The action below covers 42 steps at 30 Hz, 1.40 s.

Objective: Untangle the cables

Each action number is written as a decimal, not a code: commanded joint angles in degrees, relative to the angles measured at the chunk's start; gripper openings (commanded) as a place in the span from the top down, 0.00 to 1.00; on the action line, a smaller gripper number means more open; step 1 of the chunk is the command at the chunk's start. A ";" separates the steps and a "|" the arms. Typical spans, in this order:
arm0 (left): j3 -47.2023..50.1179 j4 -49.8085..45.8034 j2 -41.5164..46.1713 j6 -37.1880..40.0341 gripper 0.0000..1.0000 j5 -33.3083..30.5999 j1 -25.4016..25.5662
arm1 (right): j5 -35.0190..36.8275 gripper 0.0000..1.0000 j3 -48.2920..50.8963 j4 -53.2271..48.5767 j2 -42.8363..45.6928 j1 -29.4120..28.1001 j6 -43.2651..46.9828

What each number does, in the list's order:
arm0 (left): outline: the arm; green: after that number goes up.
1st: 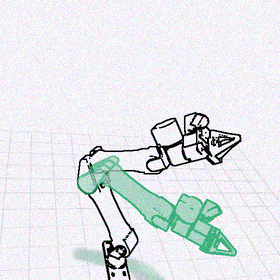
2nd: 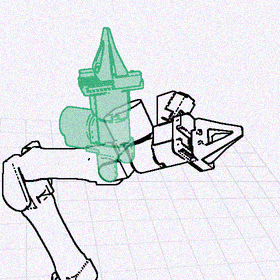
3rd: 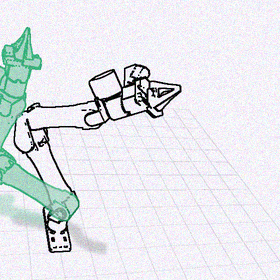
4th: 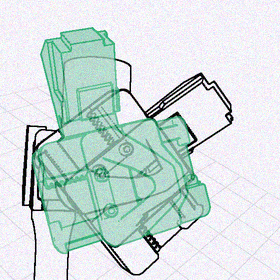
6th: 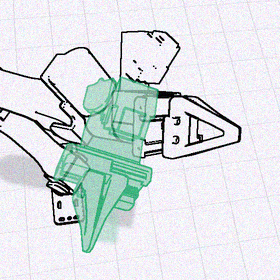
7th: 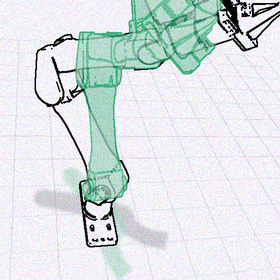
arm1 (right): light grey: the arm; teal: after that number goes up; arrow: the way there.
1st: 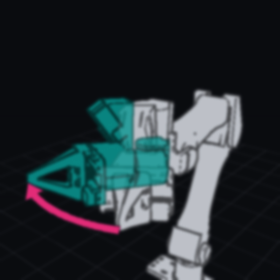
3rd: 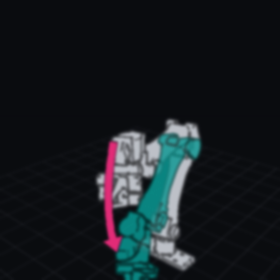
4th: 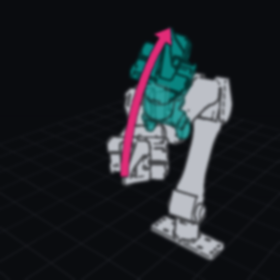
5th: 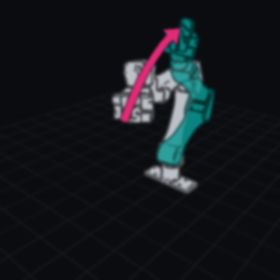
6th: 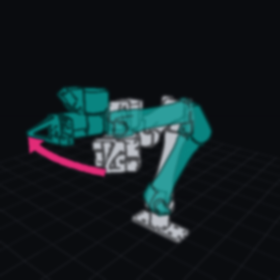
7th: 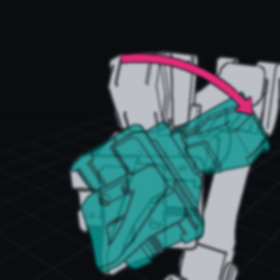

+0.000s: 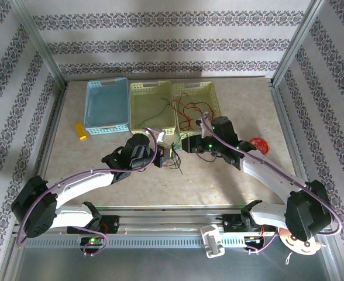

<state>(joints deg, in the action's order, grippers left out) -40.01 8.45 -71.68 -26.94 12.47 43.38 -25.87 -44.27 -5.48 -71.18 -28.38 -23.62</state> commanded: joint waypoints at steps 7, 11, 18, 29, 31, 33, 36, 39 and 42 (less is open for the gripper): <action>-1.74 2.53 -0.13 1.80 1.00 0.70 -0.62 | -4.63 0.71 -3.44 3.91 -5.57 -0.60 -0.13; -1.39 3.03 -0.28 1.57 1.00 0.81 -0.64 | -4.44 0.84 -3.69 5.46 -7.20 -0.62 -1.41; 1.33 3.98 1.57 -0.22 1.00 -2.81 -0.66 | 6.06 0.97 -3.01 4.21 -6.50 -0.45 -2.23; 13.16 0.64 13.17 -10.85 1.00 -19.72 -7.14 | 29.54 1.00 -1.62 -7.45 -3.75 1.46 -4.56; 14.85 0.02 15.27 -11.94 1.00 -20.21 -8.57 | 30.30 1.00 -1.11 -8.00 -3.16 2.36 -5.03; 15.31 -1.17 16.35 -11.91 1.00 -20.36 -9.01 | 30.90 1.00 -0.82 -8.36 -2.58 3.02 -5.14; 15.40 -3.80 17.03 -12.06 1.00 -21.92 -9.19 | 34.06 1.00 -0.58 -10.08 -1.58 4.34 -6.10; 15.72 -6.34 17.52 -13.53 1.00 -24.87 -9.61 | 35.66 1.00 0.35 -11.39 -0.40 7.16 -8.52; 16.65 -7.63 18.47 -15.43 1.00 -27.13 -10.18 | 36.82 1.00 1.39 -12.52 0.82 9.83 -10.81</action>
<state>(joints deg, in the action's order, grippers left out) -25.56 8.84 -54.89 -39.53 -4.05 36.18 -2.70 -44.91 -12.25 -71.79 -24.32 -30.17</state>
